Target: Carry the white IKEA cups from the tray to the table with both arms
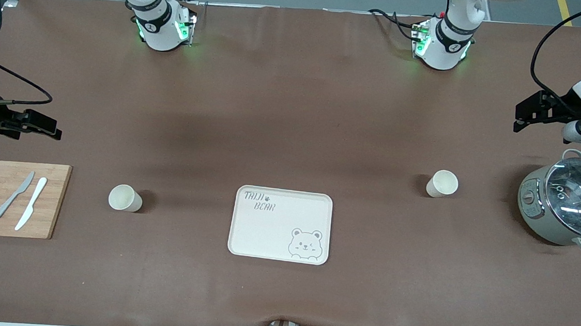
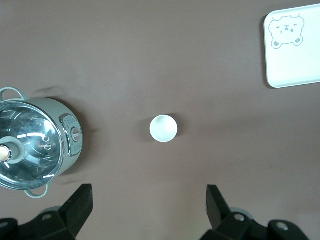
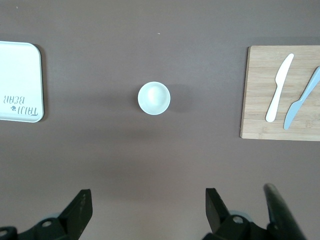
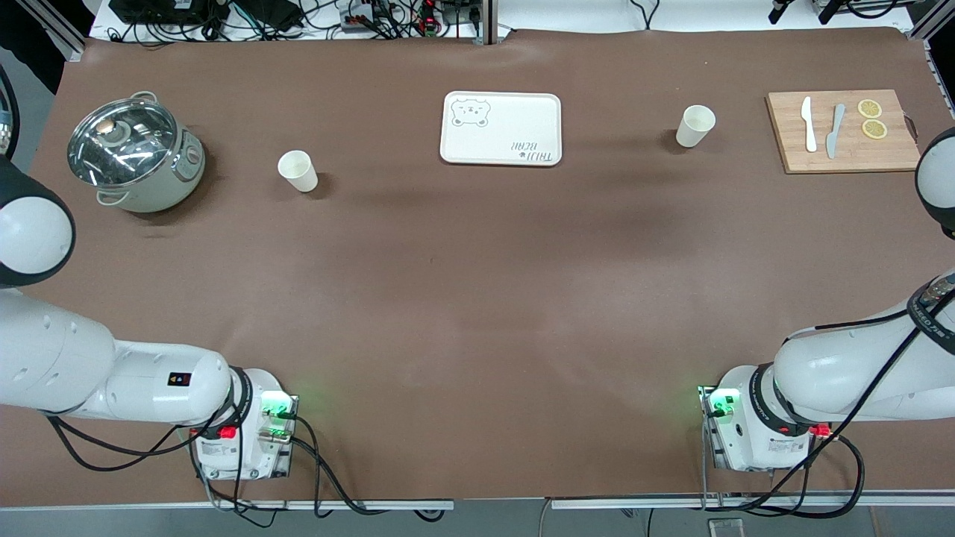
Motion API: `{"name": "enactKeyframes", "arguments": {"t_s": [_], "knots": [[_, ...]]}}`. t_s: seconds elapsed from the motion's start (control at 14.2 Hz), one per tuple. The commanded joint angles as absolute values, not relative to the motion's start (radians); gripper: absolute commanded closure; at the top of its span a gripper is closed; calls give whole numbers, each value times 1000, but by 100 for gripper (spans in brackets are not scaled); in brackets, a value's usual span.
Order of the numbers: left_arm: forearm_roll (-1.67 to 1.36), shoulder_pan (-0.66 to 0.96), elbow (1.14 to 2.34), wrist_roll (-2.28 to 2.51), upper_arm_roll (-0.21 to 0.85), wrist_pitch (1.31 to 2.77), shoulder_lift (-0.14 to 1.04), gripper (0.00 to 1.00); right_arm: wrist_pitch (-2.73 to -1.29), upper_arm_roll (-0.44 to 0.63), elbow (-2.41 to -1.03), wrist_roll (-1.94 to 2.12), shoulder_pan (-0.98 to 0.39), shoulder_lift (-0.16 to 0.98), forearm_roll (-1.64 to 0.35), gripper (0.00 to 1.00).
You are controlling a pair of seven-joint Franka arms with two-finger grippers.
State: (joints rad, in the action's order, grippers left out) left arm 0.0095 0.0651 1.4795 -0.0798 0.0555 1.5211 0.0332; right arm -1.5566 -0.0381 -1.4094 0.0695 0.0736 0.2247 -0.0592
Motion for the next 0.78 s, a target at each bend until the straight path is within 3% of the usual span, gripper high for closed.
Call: {"name": "enactKeyframes", "arguments": {"t_s": [0.0, 0.71], "knots": [[32, 72, 1466, -95, 52, 1500, 31, 0, -1546, -41, -1414, 54, 75, 209, -49, 0], [23, 72, 1466, -87, 52, 1494, 29, 0, -1546, -40, -1414, 54, 77, 209, -49, 0]]}}
